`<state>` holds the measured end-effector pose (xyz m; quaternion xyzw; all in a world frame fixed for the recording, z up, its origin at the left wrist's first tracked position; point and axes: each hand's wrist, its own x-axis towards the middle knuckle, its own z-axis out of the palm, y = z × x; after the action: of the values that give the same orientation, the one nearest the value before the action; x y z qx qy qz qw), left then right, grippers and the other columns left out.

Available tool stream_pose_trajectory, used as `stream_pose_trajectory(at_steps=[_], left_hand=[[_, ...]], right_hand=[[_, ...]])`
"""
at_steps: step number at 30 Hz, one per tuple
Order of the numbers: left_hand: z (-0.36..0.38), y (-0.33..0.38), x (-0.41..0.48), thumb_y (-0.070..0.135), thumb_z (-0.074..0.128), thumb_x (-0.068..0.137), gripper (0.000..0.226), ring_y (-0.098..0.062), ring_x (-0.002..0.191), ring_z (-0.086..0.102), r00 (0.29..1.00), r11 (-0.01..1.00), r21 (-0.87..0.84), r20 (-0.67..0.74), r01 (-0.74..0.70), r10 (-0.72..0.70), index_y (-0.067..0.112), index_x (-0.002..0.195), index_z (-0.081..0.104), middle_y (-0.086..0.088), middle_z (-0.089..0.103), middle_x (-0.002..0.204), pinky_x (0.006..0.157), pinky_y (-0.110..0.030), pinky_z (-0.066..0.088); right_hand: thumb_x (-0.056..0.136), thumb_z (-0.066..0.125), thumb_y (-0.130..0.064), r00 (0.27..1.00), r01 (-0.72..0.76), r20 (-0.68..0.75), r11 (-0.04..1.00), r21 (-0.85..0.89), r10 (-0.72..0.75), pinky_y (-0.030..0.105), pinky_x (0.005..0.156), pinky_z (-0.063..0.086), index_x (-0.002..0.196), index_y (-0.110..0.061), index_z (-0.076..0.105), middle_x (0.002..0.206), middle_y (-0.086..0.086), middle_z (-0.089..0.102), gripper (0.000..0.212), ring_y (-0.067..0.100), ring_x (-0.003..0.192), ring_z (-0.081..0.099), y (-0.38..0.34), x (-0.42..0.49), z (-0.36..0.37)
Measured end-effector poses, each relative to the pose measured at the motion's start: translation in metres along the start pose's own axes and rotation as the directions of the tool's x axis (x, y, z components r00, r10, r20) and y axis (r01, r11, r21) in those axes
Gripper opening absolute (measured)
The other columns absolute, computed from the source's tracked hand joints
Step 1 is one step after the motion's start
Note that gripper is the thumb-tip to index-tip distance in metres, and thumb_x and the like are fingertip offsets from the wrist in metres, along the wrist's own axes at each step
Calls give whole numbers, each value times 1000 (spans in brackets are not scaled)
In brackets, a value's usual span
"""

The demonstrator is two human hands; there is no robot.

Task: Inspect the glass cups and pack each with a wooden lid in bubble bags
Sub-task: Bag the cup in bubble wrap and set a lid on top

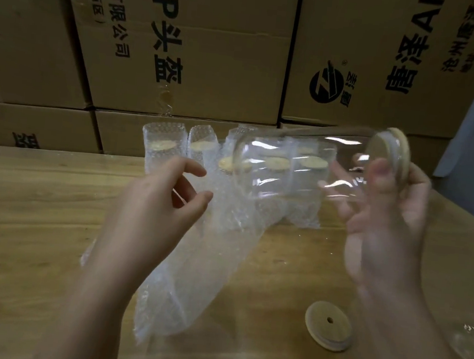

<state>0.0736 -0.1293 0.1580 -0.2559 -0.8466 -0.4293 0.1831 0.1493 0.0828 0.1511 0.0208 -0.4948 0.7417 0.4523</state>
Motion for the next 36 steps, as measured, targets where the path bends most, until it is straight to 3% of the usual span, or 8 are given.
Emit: stream_pose_trajectory(at_steps=[4,8,13,18,21,26,28,36], left_hand=[[0,-1,0,36,62,82,13,-4,64,62,1000,1000,-13,-30,-7,7,42,91,55,15,63,71,58,-33,50],[-5,-7,3,28,62,85,15,-3,59,61,997,998,-59,-73,11,-15,40,92,55,10,64,68,61,-36,52],[-1,-6,5,18,62,87,19,-5,55,62,1000,976,-218,12,15,-13,35,94,59,7,65,65,56,-26,50],[19,-3,5,10,62,88,18,-6,53,58,996,879,-476,90,33,12,27,94,64,6,61,59,50,-16,47],[27,-2,6,9,64,88,19,-7,53,55,997,798,-602,81,39,12,27,90,68,7,56,57,50,-16,45],[35,-8,8,19,62,78,19,-9,55,53,974,650,-737,227,185,-20,30,90,71,0,55,63,52,-19,47],[40,-12,10,15,62,79,20,-8,53,53,962,665,-705,263,246,-76,24,96,69,0,54,63,50,-18,46],[46,-25,13,5,56,91,20,-4,50,53,944,784,-549,298,289,-139,20,102,63,10,55,54,50,-16,46]], right_hand=[[63,77,-46,986,-138,88,989,-56,142,34,71,58,113,-19,46,123,18,56,65,29,101,68,2,-7,9],[63,79,-40,980,-103,156,984,-142,125,33,67,58,100,-25,50,104,8,60,50,40,101,63,5,-9,10],[62,78,-50,954,-38,263,930,-366,142,42,79,57,94,-39,52,96,-8,59,43,13,88,66,13,-14,8],[59,77,-52,923,12,345,884,-467,169,35,81,53,94,-42,48,114,3,60,47,19,102,63,15,-25,14],[60,76,-50,928,102,356,845,-525,109,43,87,53,93,-45,46,117,2,56,45,20,107,61,4,-26,16],[67,73,-49,866,446,485,631,-634,-124,13,80,44,101,-35,47,110,-16,46,46,3,104,54,-17,-29,18],[67,71,-52,854,463,514,571,-678,-83,10,81,40,101,-36,47,109,-19,44,45,-3,105,49,-14,-30,19],[64,68,-59,796,368,534,474,-800,284,44,102,37,95,-40,47,104,-26,42,42,-15,101,40,22,-24,14]])
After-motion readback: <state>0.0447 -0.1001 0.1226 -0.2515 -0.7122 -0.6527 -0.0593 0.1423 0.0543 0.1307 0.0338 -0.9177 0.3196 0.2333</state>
